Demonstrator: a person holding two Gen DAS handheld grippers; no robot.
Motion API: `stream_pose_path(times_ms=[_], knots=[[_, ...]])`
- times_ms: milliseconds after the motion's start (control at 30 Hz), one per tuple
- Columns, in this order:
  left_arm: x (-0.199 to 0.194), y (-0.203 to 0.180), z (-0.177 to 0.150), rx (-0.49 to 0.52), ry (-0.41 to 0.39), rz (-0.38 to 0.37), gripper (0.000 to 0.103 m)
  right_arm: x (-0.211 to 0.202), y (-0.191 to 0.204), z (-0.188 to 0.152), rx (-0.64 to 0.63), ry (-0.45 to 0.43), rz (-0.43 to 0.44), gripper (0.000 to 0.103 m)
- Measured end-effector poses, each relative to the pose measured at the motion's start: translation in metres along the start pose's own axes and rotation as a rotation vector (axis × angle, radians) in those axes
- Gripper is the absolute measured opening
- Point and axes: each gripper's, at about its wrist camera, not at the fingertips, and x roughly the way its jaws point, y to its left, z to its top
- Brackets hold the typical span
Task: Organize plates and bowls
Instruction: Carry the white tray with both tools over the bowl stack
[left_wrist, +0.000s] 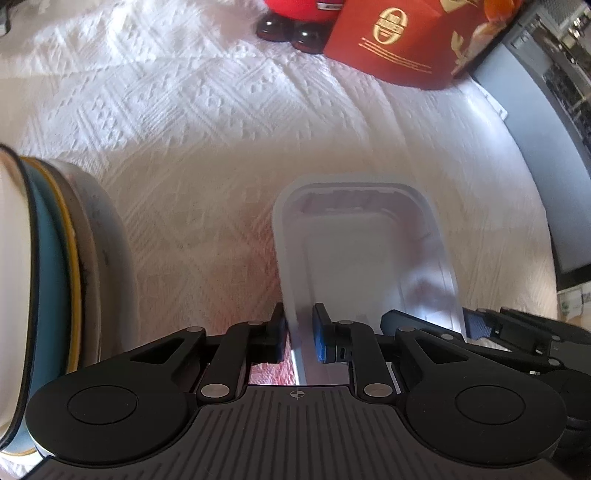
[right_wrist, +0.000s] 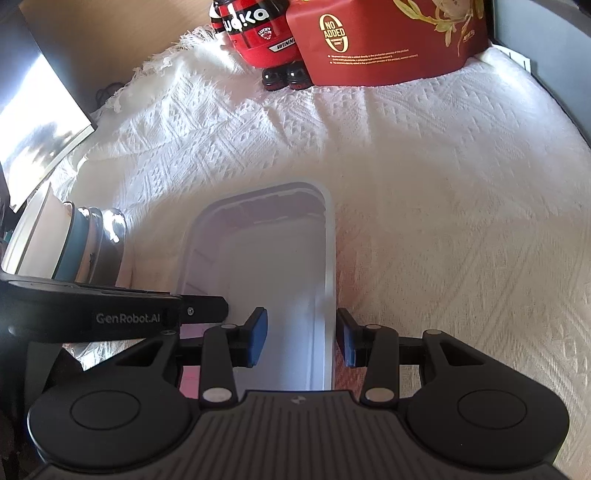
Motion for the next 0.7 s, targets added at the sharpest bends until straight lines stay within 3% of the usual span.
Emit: stream_pose_path(times_ms=[167, 300, 400, 567, 700], knots=[[-0.002, 0.011, -0.002, -0.062, 0.004, -0.020, 0.013, 0.001, 0.002, 0.001, 0.004, 0.007, -0.004, 0.041], [-0.009, 0.004, -0.006, -0.010, 0.021, 0.012, 0.013, -0.001, 0.004, 0.000, 0.034, 0.022, 0.011, 0.041], [-0.026, 0.005, -0.007, 0.000, 0.010, -0.027, 0.013, -0.014, 0.012, -0.001, 0.045, 0.001, -0.004, 0.040], [-0.102, 0.000, 0.006, 0.089, -0.109, -0.075, 0.014, -0.070, 0.038, 0.007, 0.060, -0.120, -0.015, 0.040], [-0.173, 0.024, 0.019, 0.097, -0.257, -0.088, 0.016, -0.118, 0.081, 0.028, 0.016, -0.232, 0.024, 0.041]])
